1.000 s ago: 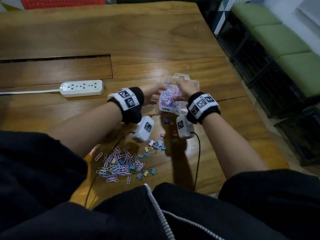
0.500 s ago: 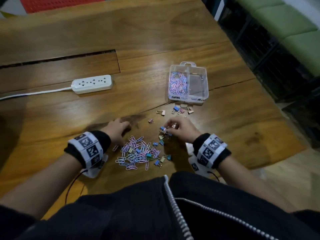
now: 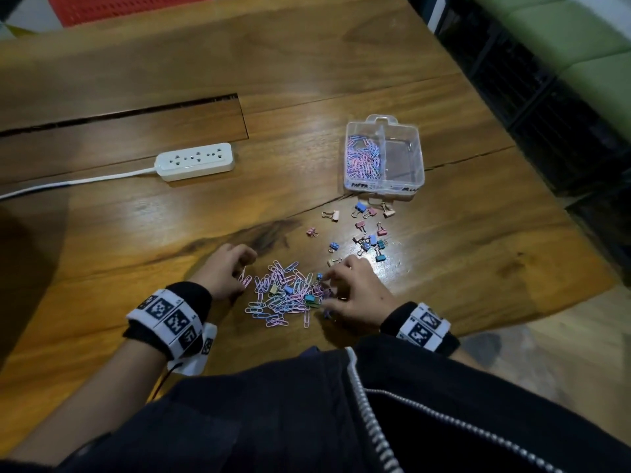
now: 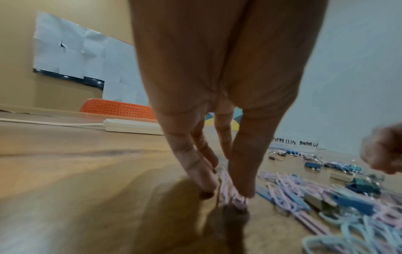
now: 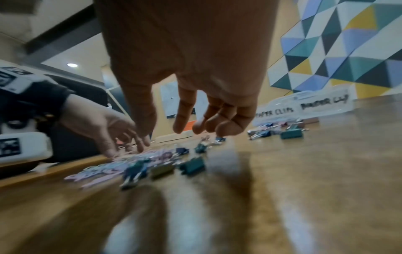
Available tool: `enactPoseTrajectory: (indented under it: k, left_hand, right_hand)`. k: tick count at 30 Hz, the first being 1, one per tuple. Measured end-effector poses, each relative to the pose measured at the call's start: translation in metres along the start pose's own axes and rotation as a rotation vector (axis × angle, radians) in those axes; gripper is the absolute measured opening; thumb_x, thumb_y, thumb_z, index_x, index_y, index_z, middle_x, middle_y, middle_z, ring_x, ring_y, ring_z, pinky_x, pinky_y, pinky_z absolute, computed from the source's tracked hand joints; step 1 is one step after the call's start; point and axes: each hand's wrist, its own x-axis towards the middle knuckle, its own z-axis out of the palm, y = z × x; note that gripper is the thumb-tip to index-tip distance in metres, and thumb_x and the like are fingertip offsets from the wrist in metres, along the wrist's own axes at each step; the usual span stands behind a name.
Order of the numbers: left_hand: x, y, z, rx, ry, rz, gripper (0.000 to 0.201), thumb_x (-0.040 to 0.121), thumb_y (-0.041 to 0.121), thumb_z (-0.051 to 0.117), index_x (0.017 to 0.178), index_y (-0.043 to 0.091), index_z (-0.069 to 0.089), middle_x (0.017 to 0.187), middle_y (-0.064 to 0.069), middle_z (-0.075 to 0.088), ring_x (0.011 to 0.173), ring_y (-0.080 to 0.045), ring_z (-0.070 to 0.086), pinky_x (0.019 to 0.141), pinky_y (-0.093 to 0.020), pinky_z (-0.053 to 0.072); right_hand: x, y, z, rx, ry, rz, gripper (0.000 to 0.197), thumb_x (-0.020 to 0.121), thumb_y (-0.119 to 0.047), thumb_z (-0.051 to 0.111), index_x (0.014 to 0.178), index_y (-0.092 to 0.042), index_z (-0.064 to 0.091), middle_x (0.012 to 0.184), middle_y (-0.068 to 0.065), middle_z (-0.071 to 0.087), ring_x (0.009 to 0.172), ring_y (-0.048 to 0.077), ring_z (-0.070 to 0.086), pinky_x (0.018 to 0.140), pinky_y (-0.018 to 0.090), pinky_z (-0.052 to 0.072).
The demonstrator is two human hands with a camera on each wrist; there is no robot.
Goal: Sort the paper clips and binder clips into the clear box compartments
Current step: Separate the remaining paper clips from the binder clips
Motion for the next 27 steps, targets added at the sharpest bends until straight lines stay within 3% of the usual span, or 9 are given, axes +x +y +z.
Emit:
enactPoseTrajectory:
  k: [3,9,11,14,16,19,22,24,27]
  left_hand:
    - [0.001,-0.001,-0.001,0.035,0.038,0.022,0.034,0.078,0.005,0.068,0.110,0.013,0.060,0.110,-0.004,0.054,0.089,-0.012,0.048,0.076,-0.021,0.039]
    - [0.007,0.005,0.000,0.013,0.000,0.001,0.015,0.083,0.001,0.061,0.093,0.010,0.064,0.086,0.002,0.056,0.081,-0.013,0.051,0.062,-0.015,0.038]
    - [0.009,0.009,0.002,-0.019,-0.027,0.003,0.017,0.082,-0.002,0.059,0.091,0.012,0.063,0.084,0.002,0.057,0.077,-0.012,0.052,0.061,-0.014,0.041]
    - [0.010,0.013,0.007,-0.086,-0.020,0.008,0.017,0.083,0.000,0.057,0.090,0.014,0.063,0.087,-0.002,0.060,0.075,-0.013,0.053,0.071,-0.024,0.047]
    - [0.009,0.018,0.008,-0.240,-0.004,0.000,0.015,0.086,0.001,0.055,0.091,0.013,0.063,0.081,-0.001,0.058,0.069,-0.011,0.053,0.066,-0.021,0.048]
    - [0.006,0.026,0.004,-0.716,-0.066,-0.128,0.021,0.091,-0.003,0.041,0.083,0.009,0.057,0.072,-0.006,0.053,0.061,-0.015,0.052,0.051,-0.017,0.048]
    - [0.003,0.032,0.001,-0.957,-0.153,-0.268,0.029,0.088,-0.008,0.030,0.079,0.007,0.053,0.070,-0.010,0.048,0.056,-0.017,0.047,0.044,-0.019,0.045]
    - [0.002,0.038,0.006,-0.839,-0.152,-0.216,0.029,0.088,-0.005,0.029,0.077,0.009,0.052,0.068,-0.007,0.046,0.053,-0.014,0.041,0.040,-0.018,0.037]
    - [0.000,0.046,0.023,-0.316,-0.137,0.038,0.010,0.091,0.018,0.049,0.083,0.014,0.053,0.084,-0.003,0.054,0.070,-0.015,0.047,0.058,-0.022,0.037]
  right_hand:
    - [-0.001,0.000,0.008,-0.039,-0.055,0.016,0.046,0.068,-0.042,0.072,0.105,-0.021,0.053,0.101,-0.004,0.040,0.097,0.009,0.031,0.082,0.023,0.032]
    - [-0.001,0.016,-0.001,0.080,-0.015,0.066,0.030,0.073,-0.019,0.071,0.099,-0.012,0.057,0.093,-0.011,0.037,0.093,0.006,0.037,0.069,0.004,0.027]
    - [0.001,0.021,-0.006,0.093,0.001,0.078,0.026,0.074,-0.014,0.070,0.097,-0.011,0.058,0.088,-0.014,0.038,0.091,0.007,0.040,0.075,0.010,0.032]
    - [0.004,0.026,-0.012,0.097,0.034,0.098,0.022,0.077,-0.008,0.066,0.098,-0.010,0.059,0.096,-0.007,0.043,0.091,0.007,0.042,0.085,0.020,0.038]
    - [0.005,0.029,-0.016,0.109,0.079,0.114,0.021,0.080,-0.005,0.062,0.100,-0.008,0.059,0.102,-0.002,0.048,0.095,0.008,0.042,0.088,0.020,0.038]
    - [0.006,0.034,-0.016,0.059,0.155,0.139,0.022,0.083,-0.005,0.057,0.105,-0.009,0.057,0.114,0.003,0.053,0.107,0.013,0.044,0.092,0.020,0.034]
    - [0.002,0.026,-0.011,-0.027,0.189,0.093,0.023,0.082,-0.016,0.061,0.105,-0.014,0.057,0.109,-0.002,0.046,0.108,0.014,0.037,0.093,0.025,0.035]
    - [-0.002,0.014,-0.005,-0.067,0.130,0.015,0.027,0.081,-0.026,0.062,0.105,-0.016,0.058,0.101,-0.004,0.039,0.102,0.009,0.032,0.088,0.022,0.030]
    - [0.002,0.001,0.005,-0.094,0.036,-0.036,0.031,0.079,-0.032,0.064,0.106,-0.018,0.058,0.102,0.000,0.045,0.102,0.013,0.035,0.087,0.024,0.030]
